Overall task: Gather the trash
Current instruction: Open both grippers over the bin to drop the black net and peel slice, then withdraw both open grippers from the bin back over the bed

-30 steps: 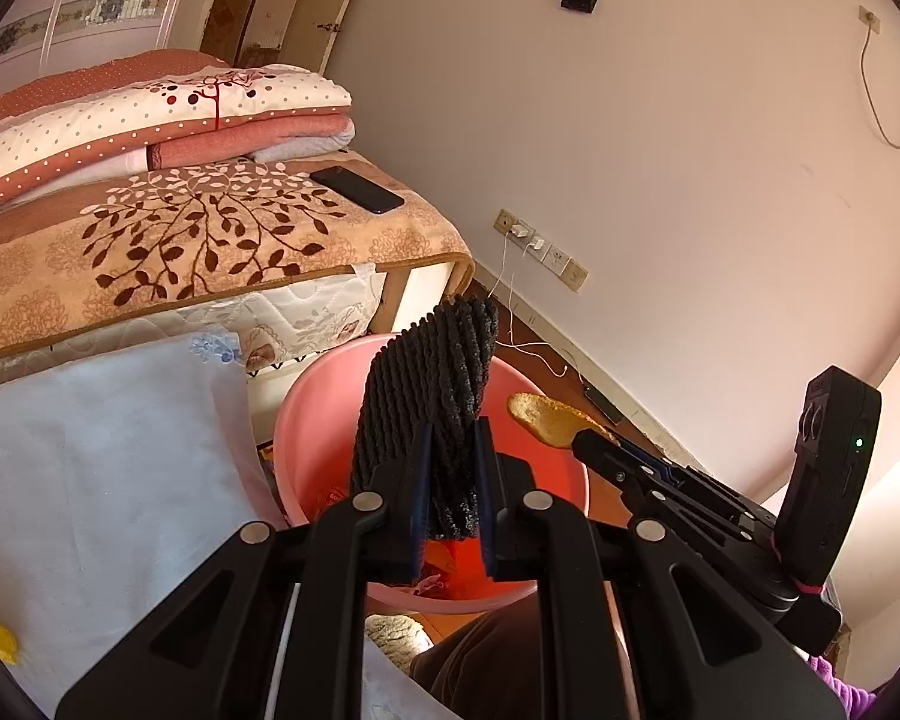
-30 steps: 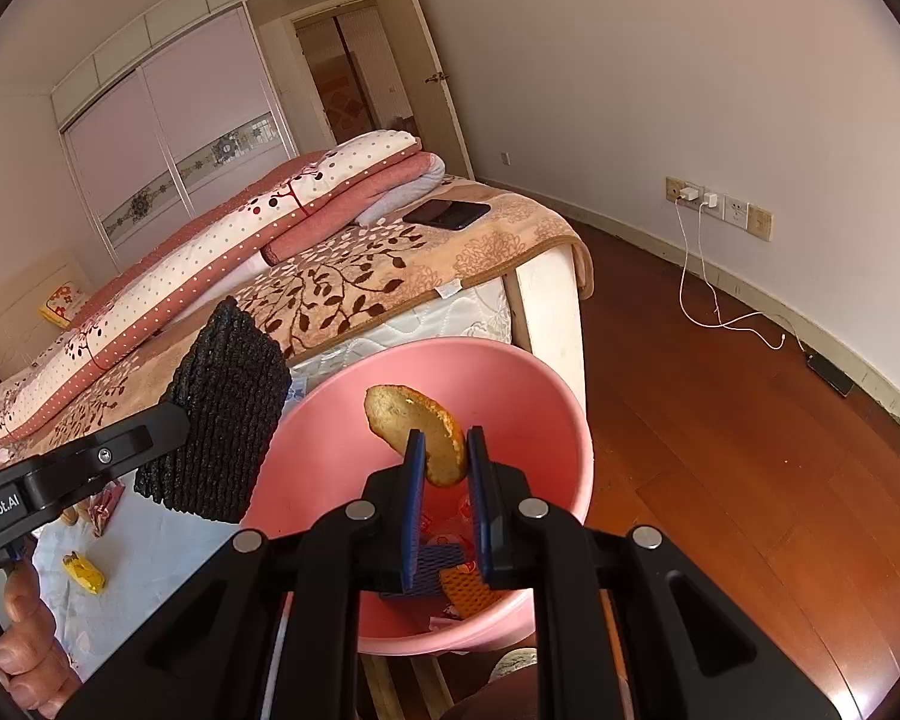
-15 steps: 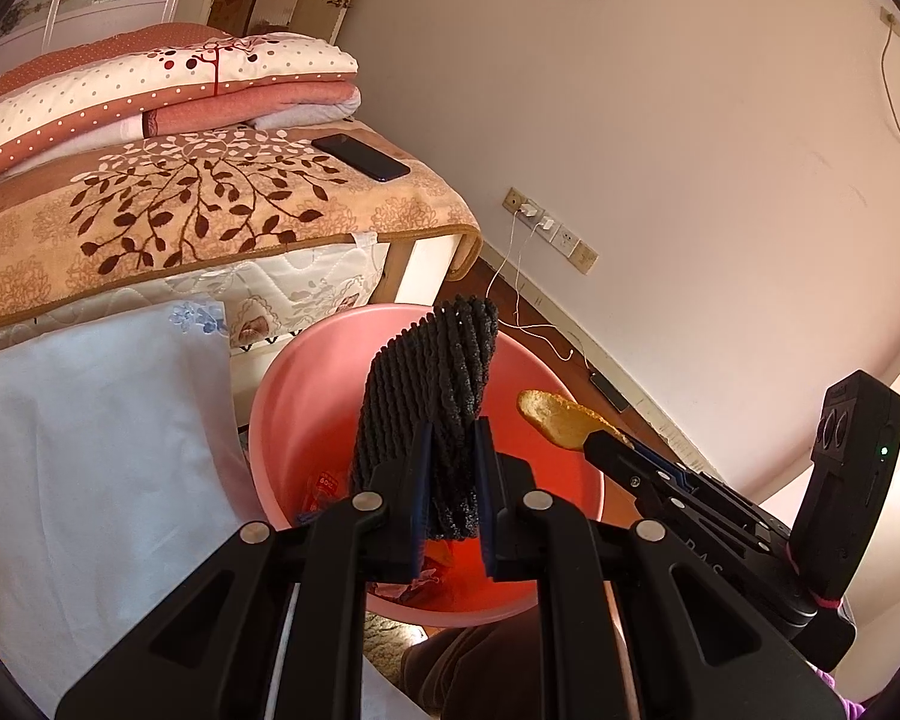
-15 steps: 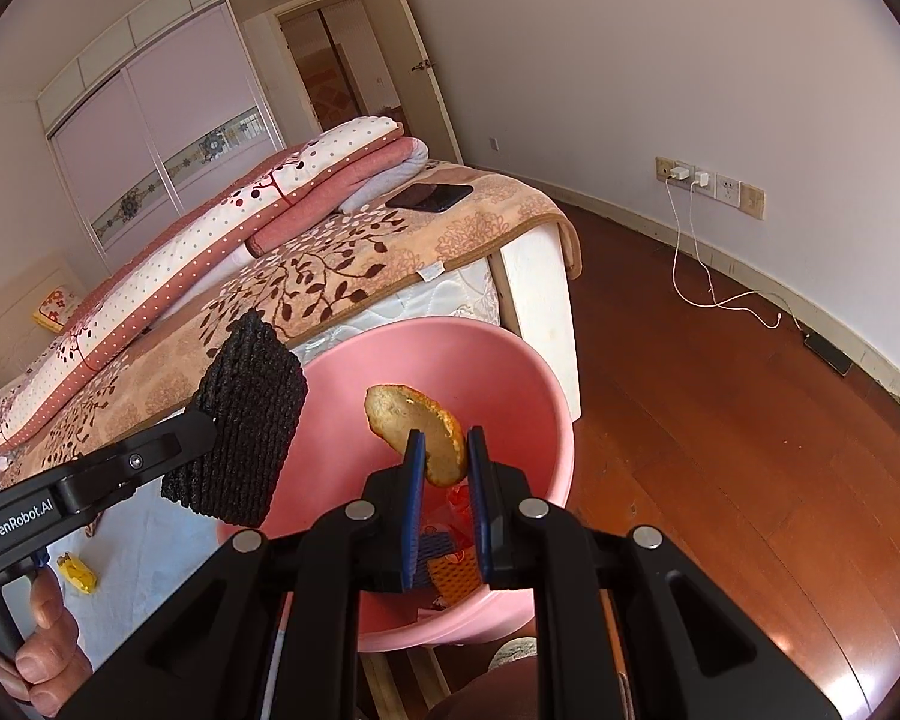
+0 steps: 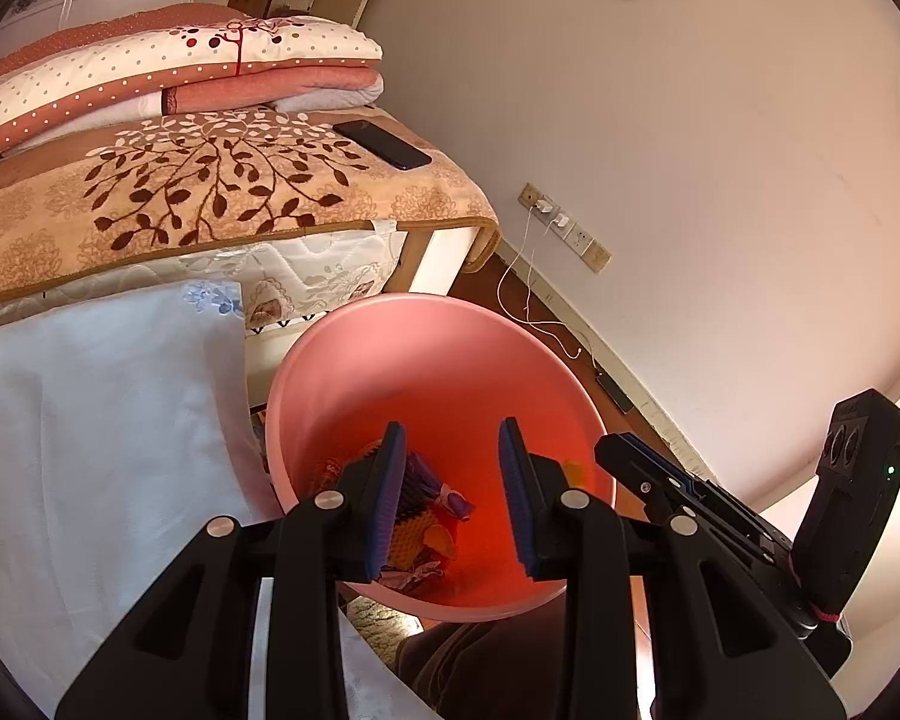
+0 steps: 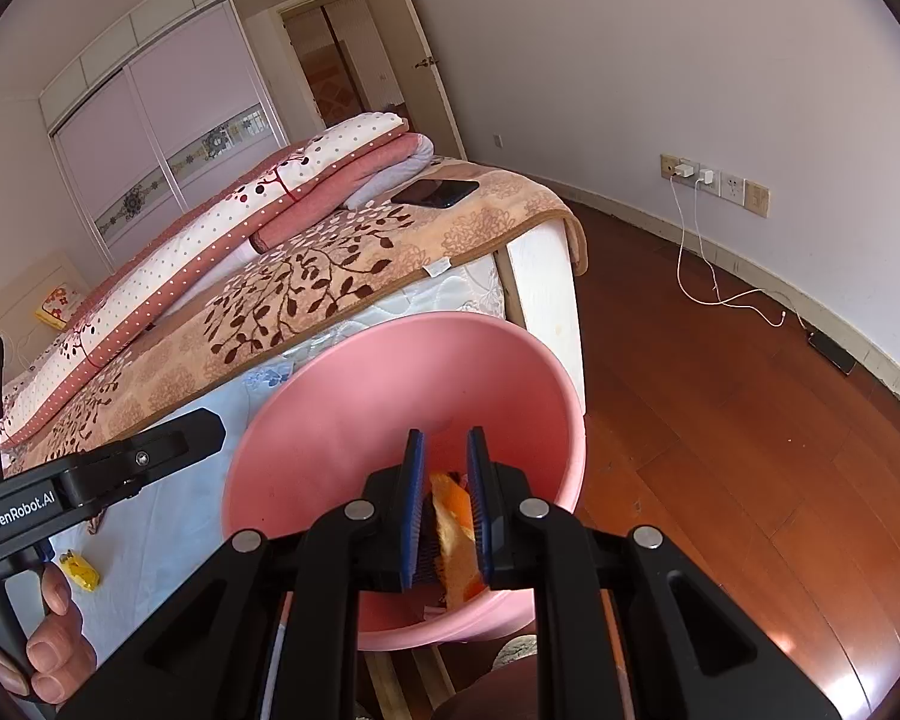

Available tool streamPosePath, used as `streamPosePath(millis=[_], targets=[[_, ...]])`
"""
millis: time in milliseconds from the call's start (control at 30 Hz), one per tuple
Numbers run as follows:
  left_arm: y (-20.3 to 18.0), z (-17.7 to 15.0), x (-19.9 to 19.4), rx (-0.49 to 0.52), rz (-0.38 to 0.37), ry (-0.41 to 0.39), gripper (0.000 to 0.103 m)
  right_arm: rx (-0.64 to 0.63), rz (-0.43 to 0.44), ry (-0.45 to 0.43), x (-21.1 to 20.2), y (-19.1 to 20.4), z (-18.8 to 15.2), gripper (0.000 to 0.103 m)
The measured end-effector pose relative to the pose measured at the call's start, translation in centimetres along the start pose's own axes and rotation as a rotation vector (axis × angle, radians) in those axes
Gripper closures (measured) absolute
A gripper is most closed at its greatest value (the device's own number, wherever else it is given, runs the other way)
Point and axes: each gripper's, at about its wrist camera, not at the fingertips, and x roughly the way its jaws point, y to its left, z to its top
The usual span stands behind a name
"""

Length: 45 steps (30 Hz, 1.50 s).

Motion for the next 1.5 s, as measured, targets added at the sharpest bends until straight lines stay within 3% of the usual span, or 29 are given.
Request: streamPosePath(millis=[167,200,267,333,367,667,967,1500], targets=[[0.0,-0.2,-0.2,-0.002,-0.002,-0.001,0.071,-0.008,0.008,-0.003,-0.2,0.4,-0.1,0.088],[0.0,-0.2,-0.3,-0.002,-0.001,-0.001,0.071,-0.009,0.011,-0.001,-0.2,0.5,-0.1,0.081],[0.1,-0.3,-0.4,-0.002,0.002,-0.001,0.071,-0.012,0.011,-0.005,-0.3,0.7,-0.2,0.075],[0.2,-0.4,-0.6,-0.004,0.003,0.000,0.071,-0.018,0.012,-0.008,-0.4,0.9,-0.2,0.058],[0.3,-0.4,-0.7,-0.007,0.004,0.000,0.071,-0.020,0.012,-0.013,-0.6,1.0,-0.2,0.056],[1.2,-1.1,-2.5,-0.024,0.023,-0.010,0.071,-0.047,0.029,-0.034,-1.4,2.4,-0.2,0.051],[3.7,-2.5,-5.9,-0.066,0.076,-0.031,0.071,-0.082,0.103,-0.047,-2.7,4.9,-0.8,0.048],[11.8,-8.0,-14.1,-0.150,0.300,-0.090,0.071,-0.246,0.237,0.041,-2.0,14.1,-4.7,0.048]])
